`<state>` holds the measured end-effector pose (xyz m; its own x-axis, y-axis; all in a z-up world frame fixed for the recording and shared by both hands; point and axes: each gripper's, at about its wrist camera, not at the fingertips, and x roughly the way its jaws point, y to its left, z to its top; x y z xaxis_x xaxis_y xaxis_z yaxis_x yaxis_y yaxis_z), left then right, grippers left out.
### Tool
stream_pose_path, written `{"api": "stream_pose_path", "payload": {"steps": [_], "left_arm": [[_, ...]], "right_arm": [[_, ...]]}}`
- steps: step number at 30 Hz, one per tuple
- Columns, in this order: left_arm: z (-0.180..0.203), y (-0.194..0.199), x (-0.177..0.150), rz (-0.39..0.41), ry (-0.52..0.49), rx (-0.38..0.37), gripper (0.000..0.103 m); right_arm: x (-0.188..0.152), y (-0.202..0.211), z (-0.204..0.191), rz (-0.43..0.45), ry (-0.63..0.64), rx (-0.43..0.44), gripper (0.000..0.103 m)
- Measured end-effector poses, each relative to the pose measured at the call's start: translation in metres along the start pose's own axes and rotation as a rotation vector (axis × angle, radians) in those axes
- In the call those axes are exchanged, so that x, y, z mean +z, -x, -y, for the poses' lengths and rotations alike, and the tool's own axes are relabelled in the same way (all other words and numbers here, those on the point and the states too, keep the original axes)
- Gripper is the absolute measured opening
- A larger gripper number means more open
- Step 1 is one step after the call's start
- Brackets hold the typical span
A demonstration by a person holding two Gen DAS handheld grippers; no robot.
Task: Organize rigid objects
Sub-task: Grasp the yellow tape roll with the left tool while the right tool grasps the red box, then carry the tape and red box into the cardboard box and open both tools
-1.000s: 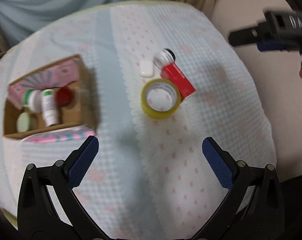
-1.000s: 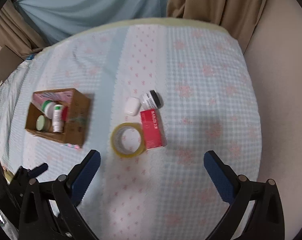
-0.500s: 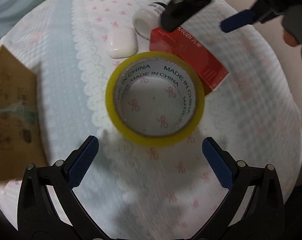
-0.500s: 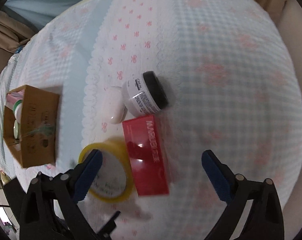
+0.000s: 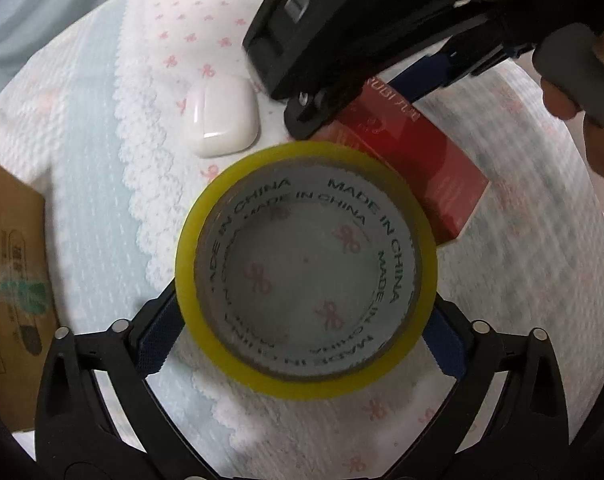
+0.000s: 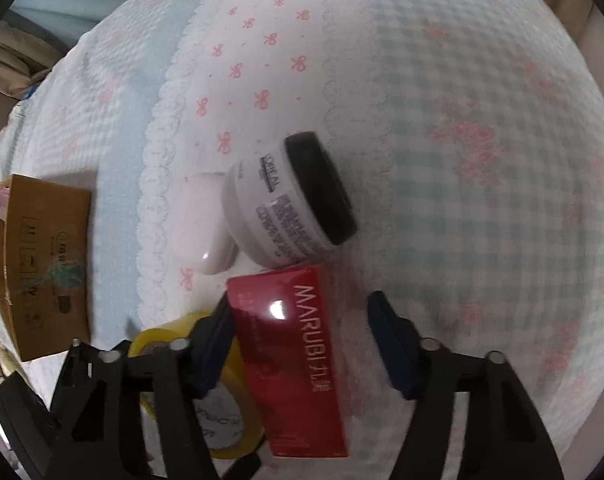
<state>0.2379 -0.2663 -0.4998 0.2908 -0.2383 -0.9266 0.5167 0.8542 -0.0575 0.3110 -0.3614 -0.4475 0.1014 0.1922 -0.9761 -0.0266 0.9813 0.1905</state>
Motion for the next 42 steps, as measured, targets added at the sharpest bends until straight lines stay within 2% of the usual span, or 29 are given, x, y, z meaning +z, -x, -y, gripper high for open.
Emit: {"api": "stream_pose_path", "payload": {"steps": [2,5,12,22,27,34,42], "left_arm": [[0.003,-0.001,0.002,-0.003,-0.015,0.007,0.097],[0.004,-0.002,0.004,0.009,-0.012,0.002,0.097],[0.012,0.006,-0.001,0.012,-0.021,0.023,0.097],[0.017,0.046,-0.013,0.036,-0.016,0.049,0.097],[0.011,0.071,-0.018,0.053,0.03,0.053,0.097],[-0.002,0.134,-0.024,0.115,0.118,0.067,0.097],[-0.015,0.243,-0.026,0.226,0.183,0.1,0.097]], "right_arm": [[0.0,-0.003,-0.006,-0.007,0.014,-0.001,0.044],[-0.002,-0.004,-0.015,0.001,0.036,-0.029,0.043],[-0.007,0.001,-0.013,0.026,0.015,-0.025,0.042],[-0.029,0.045,0.003,0.1,-0.047,-0.017,0.039],[-0.04,0.076,0.007,0.143,-0.078,0.003,0.038],[-0.061,0.126,-0.01,0.21,-0.079,0.003,0.037],[-0.091,0.206,-0.048,0.311,-0.048,0.009,0.037]]}}
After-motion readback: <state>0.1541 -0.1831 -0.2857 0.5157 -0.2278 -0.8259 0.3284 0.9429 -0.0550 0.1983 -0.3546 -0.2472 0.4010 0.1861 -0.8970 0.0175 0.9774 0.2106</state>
